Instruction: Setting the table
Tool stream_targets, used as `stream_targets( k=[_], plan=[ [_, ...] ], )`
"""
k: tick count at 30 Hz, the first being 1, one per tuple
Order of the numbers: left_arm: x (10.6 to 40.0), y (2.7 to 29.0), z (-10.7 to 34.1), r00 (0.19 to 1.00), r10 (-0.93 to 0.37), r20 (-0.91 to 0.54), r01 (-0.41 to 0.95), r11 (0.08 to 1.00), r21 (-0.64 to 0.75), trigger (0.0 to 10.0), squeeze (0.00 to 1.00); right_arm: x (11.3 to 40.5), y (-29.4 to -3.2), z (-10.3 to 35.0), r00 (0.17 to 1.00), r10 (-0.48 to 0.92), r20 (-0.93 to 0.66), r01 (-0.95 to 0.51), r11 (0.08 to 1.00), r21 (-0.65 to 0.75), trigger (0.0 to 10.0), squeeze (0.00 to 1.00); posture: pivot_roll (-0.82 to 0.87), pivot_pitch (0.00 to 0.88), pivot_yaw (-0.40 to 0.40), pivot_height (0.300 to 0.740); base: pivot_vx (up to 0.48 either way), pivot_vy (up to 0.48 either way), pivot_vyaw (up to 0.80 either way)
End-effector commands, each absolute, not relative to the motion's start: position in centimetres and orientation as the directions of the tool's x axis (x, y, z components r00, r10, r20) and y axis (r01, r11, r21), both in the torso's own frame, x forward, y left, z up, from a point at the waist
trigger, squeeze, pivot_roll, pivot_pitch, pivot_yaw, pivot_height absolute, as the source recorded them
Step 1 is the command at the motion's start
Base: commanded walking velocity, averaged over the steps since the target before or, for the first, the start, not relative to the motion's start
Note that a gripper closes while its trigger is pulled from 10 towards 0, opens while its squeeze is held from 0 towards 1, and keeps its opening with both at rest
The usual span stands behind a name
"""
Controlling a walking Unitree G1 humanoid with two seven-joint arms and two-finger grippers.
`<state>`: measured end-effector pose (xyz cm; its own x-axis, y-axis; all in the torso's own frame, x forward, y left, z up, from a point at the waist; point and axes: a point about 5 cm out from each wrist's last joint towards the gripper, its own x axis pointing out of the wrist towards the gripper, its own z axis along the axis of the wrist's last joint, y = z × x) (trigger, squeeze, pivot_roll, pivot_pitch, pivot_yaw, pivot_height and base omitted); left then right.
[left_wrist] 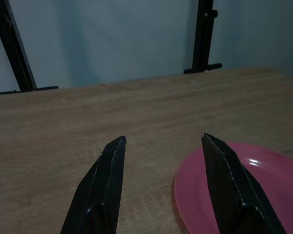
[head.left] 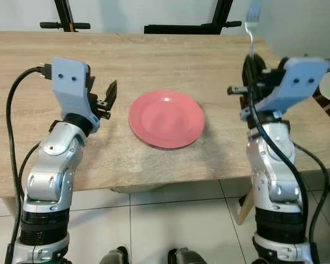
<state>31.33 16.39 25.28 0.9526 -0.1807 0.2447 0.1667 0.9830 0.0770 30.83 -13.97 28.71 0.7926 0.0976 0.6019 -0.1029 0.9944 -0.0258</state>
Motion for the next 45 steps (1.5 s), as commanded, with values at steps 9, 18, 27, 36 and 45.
stream_targets(
  k=[9, 18, 27, 36, 45],
  plan=[
    [31.2, 16.5, 25.6, 0.95, -0.186, 0.249, 0.176, 0.982, 0.062, 10.0, 0.0, 30.8, -14.4, 27.7, 0.821, 0.068, 0.567, -0.121, 0.991, 0.055, 10.0, 0.0, -0.07, 0.065, 0.009, 0.74, 0.0, 0.0, 0.0],
    [31.2, 16.2, 24.8, 0.958, -0.176, 0.228, 0.17, 0.984, 0.046, 10.0, 0.0, 31.1, -14.6, 25.0, 0.885, 0.03, 0.465, -0.09, 0.99, 0.109, 10.0, 0.0, -0.07, 0.071, 0.01, 0.74, 0.0, 0.0, 0.0],
    [31.3, 16.2, 24.8, 0.957, -0.187, 0.22, 0.181, 0.982, 0.048, 10.0, 0.0, 31.2, -14.8, 24.5, 0.897, 0.029, 0.441, -0.086, 0.99, 0.108, 10.0, 0.0, -0.08, 0.071, 0.005, 0.74, -0.167, 0.0, 0.0],
    [31.3, 16.1, 24.8, 0.955, -0.195, 0.223, 0.189, 0.981, 0.047, 10.0, 0.0, 31.1, -15.1, 24.1, 0.903, 0.025, 0.428, -0.074, 0.992, 0.098, 10.0, 0.0, -0.08, 0.06, 0.005, 0.74, -0.307, 0.0, 0.0],
    [31.4, 16.0, 24.9, 0.954, -0.199, 0.224, 0.193, 0.98, 0.049, 10.0, 0.0, 31.1, -15.3, 23.9, 0.906, 0.017, 0.423, -0.064, 0.993, 0.097, 10.0, 0.0, -0.08, 0.06, 0.012, 0.74, -0.307, 0.0, 0.0]
  ],
)
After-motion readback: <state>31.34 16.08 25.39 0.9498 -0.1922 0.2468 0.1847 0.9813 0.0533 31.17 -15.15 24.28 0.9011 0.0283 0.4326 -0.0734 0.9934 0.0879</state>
